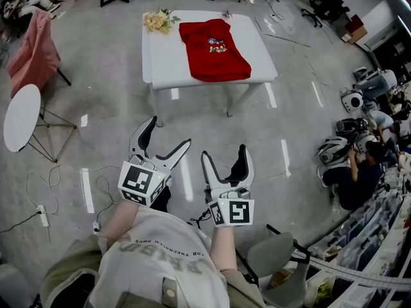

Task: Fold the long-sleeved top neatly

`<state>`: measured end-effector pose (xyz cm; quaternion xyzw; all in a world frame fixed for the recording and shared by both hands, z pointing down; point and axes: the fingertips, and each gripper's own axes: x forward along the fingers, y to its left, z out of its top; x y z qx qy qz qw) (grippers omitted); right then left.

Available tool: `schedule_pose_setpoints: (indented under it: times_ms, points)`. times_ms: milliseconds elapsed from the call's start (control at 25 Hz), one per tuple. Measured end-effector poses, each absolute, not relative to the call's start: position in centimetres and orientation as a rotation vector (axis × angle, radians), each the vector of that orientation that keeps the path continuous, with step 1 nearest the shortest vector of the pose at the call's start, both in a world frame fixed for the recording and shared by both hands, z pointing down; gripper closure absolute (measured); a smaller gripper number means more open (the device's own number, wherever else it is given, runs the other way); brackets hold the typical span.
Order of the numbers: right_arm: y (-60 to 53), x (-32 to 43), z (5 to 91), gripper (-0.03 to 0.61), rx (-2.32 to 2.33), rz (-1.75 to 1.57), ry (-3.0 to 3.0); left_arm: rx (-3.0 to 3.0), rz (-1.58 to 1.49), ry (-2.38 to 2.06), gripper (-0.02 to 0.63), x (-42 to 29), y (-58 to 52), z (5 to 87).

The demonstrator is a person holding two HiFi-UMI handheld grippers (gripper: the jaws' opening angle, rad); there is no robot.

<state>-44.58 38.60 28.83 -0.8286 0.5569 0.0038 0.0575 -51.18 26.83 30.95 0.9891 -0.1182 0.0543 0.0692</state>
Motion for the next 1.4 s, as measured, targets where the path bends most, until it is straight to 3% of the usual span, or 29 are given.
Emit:
schedule_pose_setpoints:
  times_ms: [440,960,1400]
  points:
    - [29.9,-35.1,29.1,0.150,-2.635,0.002,1.585,2.938,0.185,-0.303,0.198,-42.0,15.4,32.4]
    - [27.3,-23.6,32.3,0.150,-2.628,-0.062,1.628,2.897,0.252,-0.398,0.198,-32.1,11.7,35.8]
    - [26.7,-7.6,32.3,0.150,-2.512,-0.054,1.823,2.884,0.243,-0.590,0.198,-17.6,11.9,35.4]
